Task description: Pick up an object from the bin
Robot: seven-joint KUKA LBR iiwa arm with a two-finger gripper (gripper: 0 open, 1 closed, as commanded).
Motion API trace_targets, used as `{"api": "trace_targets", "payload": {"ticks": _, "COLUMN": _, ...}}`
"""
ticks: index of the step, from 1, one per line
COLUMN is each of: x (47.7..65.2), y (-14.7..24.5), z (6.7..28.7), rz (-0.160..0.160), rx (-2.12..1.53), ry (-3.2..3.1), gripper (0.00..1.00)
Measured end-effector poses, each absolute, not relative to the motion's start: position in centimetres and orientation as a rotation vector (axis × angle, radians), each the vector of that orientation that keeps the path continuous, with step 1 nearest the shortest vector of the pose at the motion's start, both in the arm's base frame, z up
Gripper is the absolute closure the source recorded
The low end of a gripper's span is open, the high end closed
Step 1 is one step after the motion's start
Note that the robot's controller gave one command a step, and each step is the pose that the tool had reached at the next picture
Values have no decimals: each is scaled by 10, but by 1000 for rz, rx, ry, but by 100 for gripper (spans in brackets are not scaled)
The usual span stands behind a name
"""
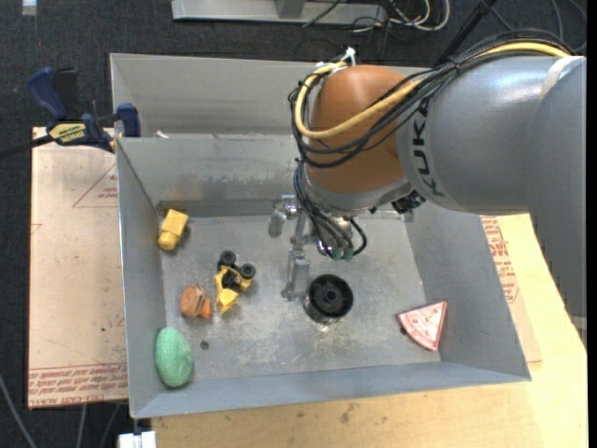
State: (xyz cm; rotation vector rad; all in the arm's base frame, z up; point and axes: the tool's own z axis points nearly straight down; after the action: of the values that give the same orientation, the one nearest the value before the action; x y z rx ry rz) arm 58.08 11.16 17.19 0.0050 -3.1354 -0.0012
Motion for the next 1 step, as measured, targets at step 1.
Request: {"api": "trace_targets", "payload": {"ticks": 1, "x": 582, "y": 111, "z": 177, "rz": -2, "rx": 0, "ry": -3143, "gripper": 0}}
